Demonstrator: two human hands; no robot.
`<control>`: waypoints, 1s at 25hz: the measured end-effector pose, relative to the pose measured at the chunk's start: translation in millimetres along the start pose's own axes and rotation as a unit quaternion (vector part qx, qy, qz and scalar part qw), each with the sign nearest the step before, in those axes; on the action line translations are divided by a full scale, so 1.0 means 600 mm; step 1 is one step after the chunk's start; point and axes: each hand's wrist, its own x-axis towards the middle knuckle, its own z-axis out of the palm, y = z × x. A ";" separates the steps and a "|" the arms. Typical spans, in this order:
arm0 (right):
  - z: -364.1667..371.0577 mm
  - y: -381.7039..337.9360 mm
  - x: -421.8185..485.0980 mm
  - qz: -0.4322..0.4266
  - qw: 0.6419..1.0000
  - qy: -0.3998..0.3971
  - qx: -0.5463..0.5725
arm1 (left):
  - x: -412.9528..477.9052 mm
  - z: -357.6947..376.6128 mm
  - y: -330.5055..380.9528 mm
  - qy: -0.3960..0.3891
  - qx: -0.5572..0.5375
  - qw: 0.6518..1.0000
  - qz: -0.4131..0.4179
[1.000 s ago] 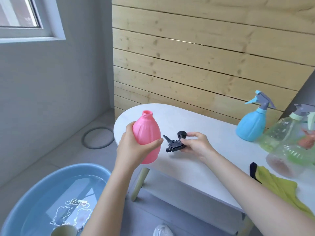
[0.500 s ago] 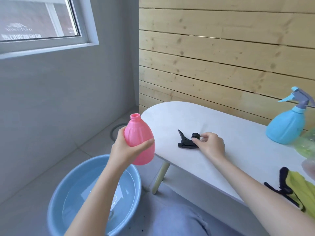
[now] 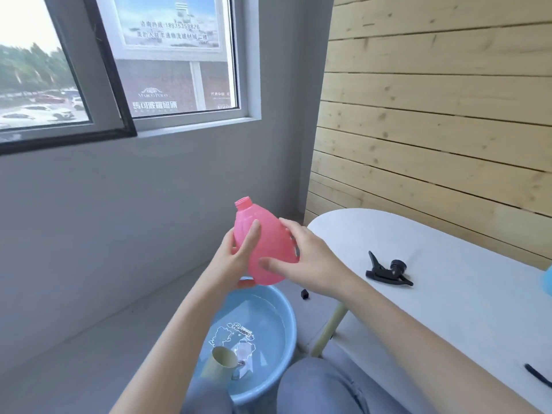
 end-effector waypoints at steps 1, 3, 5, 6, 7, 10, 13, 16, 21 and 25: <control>0.012 -0.006 0.007 0.004 1.000 -0.004 -0.018 | -0.009 -0.020 0.000 -0.016 0.002 1.000 -0.005; 0.039 -0.012 0.021 0.013 0.999 -0.009 -0.029 | -0.020 -0.062 -0.006 -0.038 0.004 0.999 -0.010; 0.067 -0.006 0.041 0.025 0.999 -0.025 -0.016 | -0.012 -0.103 -0.029 -0.042 0.019 0.999 -0.025; 0.083 0.003 0.054 0.036 0.999 -0.036 -0.015 | 0.001 -0.122 -0.049 -0.031 0.030 0.998 -0.038; 0.099 0.017 0.069 0.048 0.998 -0.048 -0.016 | 0.016 -0.138 -0.074 -0.010 0.040 0.998 -0.055; 0.142 0.078 0.110 0.088 0.992 -0.085 -0.024 | 0.060 -0.180 -0.170 0.069 0.067 0.989 -0.108; 0.204 0.169 0.169 0.151 0.980 -0.124 -0.022 | 0.105 -0.221 -0.288 0.136 0.117 0.970 -0.166; 0.282 0.270 0.216 0.204 0.963 -0.171 -0.029 | 0.139 -0.247 -0.406 0.179 0.185 0.937 -0.235; 0.379 0.407 0.247 0.267 0.935 -0.222 -0.068 | 0.168 -0.251 -0.571 0.197 0.381 0.866 -0.255; 0.423 0.470 0.238 0.281 0.914 -0.264 -0.128 | 0.178 -0.237 -0.665 0.167 0.497 0.821 -0.228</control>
